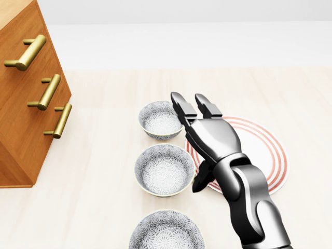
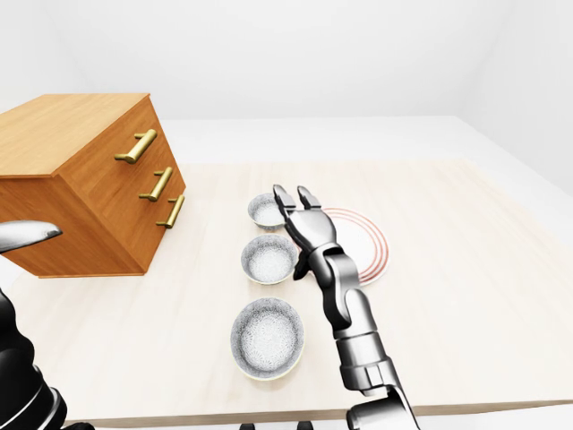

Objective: Put the bowl in the middle on the plate.

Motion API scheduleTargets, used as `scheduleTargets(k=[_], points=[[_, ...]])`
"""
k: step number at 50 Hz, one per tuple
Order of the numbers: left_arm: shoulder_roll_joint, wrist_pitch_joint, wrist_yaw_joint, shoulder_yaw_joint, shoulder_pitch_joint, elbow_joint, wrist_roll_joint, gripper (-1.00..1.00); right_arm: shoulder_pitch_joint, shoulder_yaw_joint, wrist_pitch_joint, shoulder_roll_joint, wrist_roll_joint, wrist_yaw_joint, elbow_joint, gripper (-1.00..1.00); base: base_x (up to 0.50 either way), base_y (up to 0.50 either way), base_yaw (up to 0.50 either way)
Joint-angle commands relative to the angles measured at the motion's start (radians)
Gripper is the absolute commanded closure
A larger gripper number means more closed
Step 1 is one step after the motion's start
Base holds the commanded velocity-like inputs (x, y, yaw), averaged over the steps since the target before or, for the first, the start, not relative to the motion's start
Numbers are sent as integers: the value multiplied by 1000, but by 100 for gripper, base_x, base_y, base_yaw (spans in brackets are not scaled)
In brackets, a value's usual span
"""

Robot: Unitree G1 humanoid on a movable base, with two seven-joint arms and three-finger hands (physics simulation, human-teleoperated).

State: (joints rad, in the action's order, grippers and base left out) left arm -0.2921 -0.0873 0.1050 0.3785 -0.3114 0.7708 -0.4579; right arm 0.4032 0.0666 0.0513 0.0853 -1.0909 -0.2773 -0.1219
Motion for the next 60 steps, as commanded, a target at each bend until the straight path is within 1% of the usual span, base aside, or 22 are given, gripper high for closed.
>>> scheduleTargets(k=[1,6,21,44,60], points=[[-2,0,0,1,-2,-3,-2,-100,0,9,1,-11,-8,22,-16,-100,0,0,0],[-1,0,1,0,-1,-3,-1,-100,-6,16,7,-18,-9,56,-47,-100,0,0,0],[3,0,-4,-3,4,-4,5,-100,-16,29,18,-27,-15,85,-77,-100,0,0,0],[3,0,-4,-2,3,-2,4,-100,-29,41,28,-37,-21,114,-107,-100,0,0,0],[3,0,-4,-2,4,-3,5,-100,-19,46,29,-44,-23,124,-128,-100,0,0,0]])
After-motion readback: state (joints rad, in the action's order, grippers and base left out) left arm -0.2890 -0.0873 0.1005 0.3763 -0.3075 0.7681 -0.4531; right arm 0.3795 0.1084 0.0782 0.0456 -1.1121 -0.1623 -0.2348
